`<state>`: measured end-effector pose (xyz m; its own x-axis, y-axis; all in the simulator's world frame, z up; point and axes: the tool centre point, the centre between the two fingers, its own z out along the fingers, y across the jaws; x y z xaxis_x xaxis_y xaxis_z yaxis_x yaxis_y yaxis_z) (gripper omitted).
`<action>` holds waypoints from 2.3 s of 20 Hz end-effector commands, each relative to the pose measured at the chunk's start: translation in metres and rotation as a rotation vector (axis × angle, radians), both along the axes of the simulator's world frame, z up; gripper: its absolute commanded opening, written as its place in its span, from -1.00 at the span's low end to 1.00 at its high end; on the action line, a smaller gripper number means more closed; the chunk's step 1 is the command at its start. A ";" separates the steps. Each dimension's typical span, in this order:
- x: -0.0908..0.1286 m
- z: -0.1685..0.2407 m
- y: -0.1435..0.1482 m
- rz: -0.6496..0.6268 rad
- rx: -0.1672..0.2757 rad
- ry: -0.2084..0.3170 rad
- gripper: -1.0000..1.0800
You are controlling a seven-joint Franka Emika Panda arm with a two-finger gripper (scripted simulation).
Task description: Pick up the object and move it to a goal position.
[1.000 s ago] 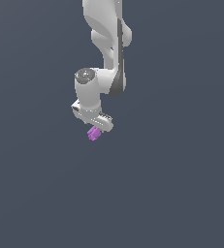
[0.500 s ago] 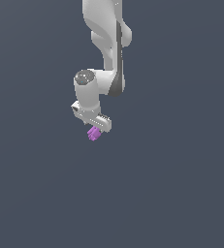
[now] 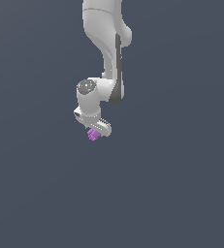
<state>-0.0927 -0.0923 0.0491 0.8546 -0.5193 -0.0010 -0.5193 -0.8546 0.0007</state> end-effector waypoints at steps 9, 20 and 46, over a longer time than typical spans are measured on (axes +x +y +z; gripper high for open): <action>0.001 -0.009 0.000 -0.001 0.000 -0.001 -1.00; 0.005 -0.006 0.008 0.000 0.000 -0.003 -1.00; 0.123 0.036 0.209 -0.001 -0.001 -0.002 -1.00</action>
<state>0.0235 0.1050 0.0824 0.8548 -0.5189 0.0007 -0.5189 -0.8548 -0.0001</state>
